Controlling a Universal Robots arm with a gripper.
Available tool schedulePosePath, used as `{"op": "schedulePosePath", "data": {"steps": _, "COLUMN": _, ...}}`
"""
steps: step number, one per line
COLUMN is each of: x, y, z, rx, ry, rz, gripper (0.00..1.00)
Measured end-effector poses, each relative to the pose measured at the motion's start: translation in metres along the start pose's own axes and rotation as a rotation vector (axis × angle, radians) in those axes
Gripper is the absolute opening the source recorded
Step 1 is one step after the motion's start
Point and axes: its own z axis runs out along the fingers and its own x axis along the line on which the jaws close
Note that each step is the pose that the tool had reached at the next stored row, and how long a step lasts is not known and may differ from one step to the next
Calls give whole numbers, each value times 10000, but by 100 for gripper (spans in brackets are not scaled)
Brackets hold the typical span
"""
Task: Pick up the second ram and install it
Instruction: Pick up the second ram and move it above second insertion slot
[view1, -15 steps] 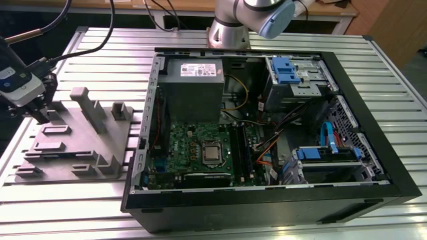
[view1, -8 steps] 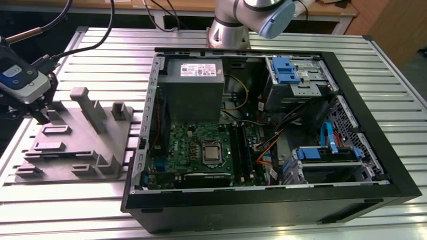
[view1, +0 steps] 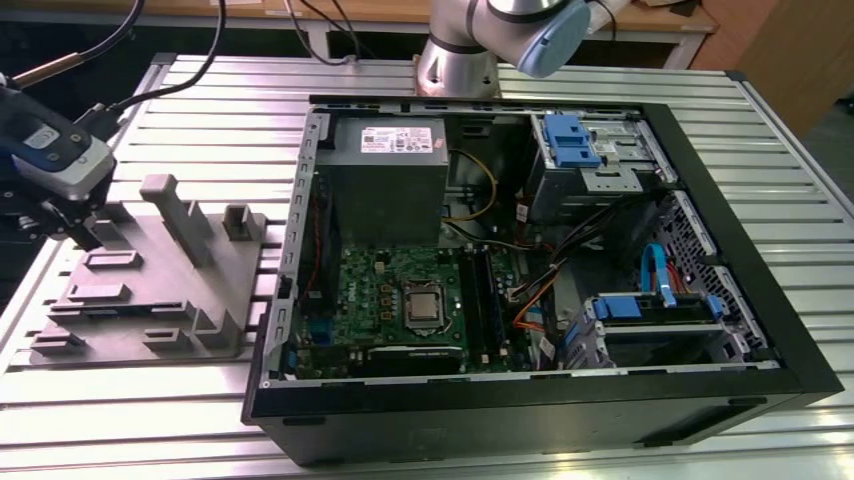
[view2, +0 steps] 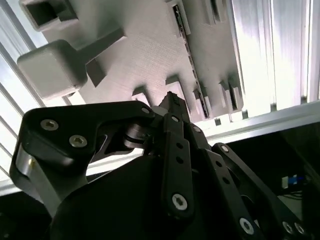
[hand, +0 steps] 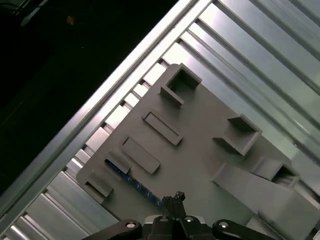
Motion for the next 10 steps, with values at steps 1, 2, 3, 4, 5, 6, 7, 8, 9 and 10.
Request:
{"op": "schedulePosePath", "data": {"steps": 1, "x": 0, "y": 0, "z": 7, "rx": -6, "ry": 8, "rz": -179, "gripper": 10}}
{"op": "schedulePosePath", "data": {"steps": 2, "x": 0, "y": -1, "z": 14, "rx": -13, "ry": 17, "rz": -376, "gripper": 10}}
{"op": "schedulePosePath", "data": {"steps": 3, "x": 1, "y": -1, "z": 21, "rx": -18, "ry": 25, "rz": -555, "gripper": 10}}
{"op": "schedulePosePath", "data": {"steps": 4, "x": 1, "y": -1, "z": 28, "rx": -24, "ry": 32, "rz": -735, "gripper": 10}}
{"op": "schedulePosePath", "data": {"steps": 5, "x": 1, "y": -2, "z": 35, "rx": -30, "ry": 40, "rz": -914, "gripper": 10}}
{"op": "schedulePosePath", "data": {"steps": 6, "x": 1, "y": -2, "z": 41, "rx": -36, "ry": 48, "rz": -1093, "gripper": 10}}
{"op": "schedulePosePath", "data": {"steps": 7, "x": 1, "y": -2, "z": 48, "rx": -42, "ry": 55, "rz": -1274, "gripper": 10}}
{"op": "schedulePosePath", "data": {"steps": 8, "x": 2, "y": -3, "z": 55, "rx": -48, "ry": 63, "rz": -1452, "gripper": 10}}
{"op": "schedulePosePath", "data": {"steps": 9, "x": 2, "y": -3, "z": 62, "rx": -54, "ry": 71, "rz": -1644, "gripper": 10}}
{"op": "schedulePosePath", "data": {"steps": 10, "x": 2, "y": -3, "z": 68, "rx": -60, "ry": 78, "rz": -1822, "gripper": 10}}
